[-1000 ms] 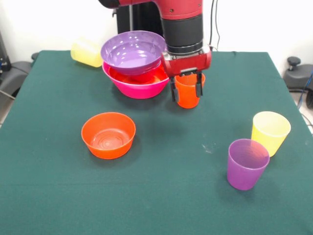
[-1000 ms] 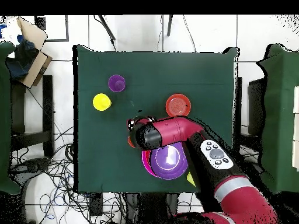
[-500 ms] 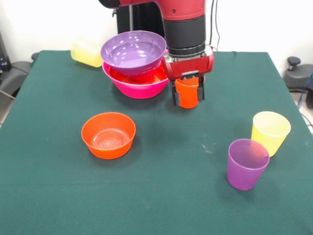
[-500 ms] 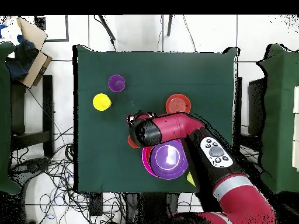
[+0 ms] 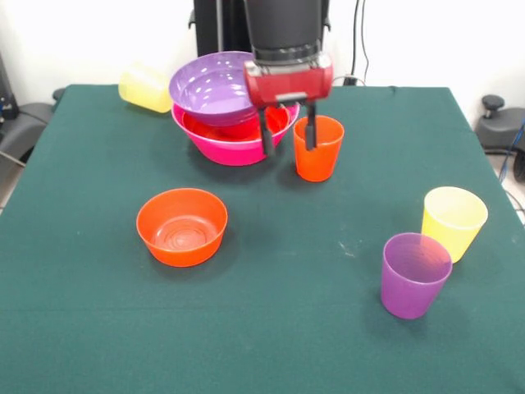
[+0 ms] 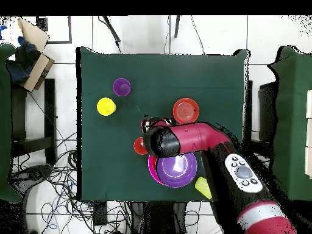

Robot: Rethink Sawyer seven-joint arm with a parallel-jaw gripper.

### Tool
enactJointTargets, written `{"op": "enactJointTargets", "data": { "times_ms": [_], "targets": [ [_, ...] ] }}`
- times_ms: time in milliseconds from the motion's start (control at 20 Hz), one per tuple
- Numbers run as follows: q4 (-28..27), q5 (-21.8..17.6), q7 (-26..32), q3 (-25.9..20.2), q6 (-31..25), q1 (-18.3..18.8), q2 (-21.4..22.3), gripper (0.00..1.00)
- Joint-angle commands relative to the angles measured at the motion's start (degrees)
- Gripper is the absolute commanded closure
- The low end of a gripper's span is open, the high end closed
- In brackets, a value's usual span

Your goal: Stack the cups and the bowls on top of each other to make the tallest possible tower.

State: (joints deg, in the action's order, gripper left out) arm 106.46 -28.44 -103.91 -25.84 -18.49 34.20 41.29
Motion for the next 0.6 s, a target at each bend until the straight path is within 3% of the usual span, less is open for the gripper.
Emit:
{"op": "enactJointTargets", "data": {
  "times_ms": [50, 600],
  "targets": [
    [9.6, 1.4, -1.1, -0.8, -5.3, 2.0, 5.5, 0.0],
    [12.5, 0.5, -3.9, 0.6, -2.0, 0.9, 5.4, 0.0]
  ]
}}
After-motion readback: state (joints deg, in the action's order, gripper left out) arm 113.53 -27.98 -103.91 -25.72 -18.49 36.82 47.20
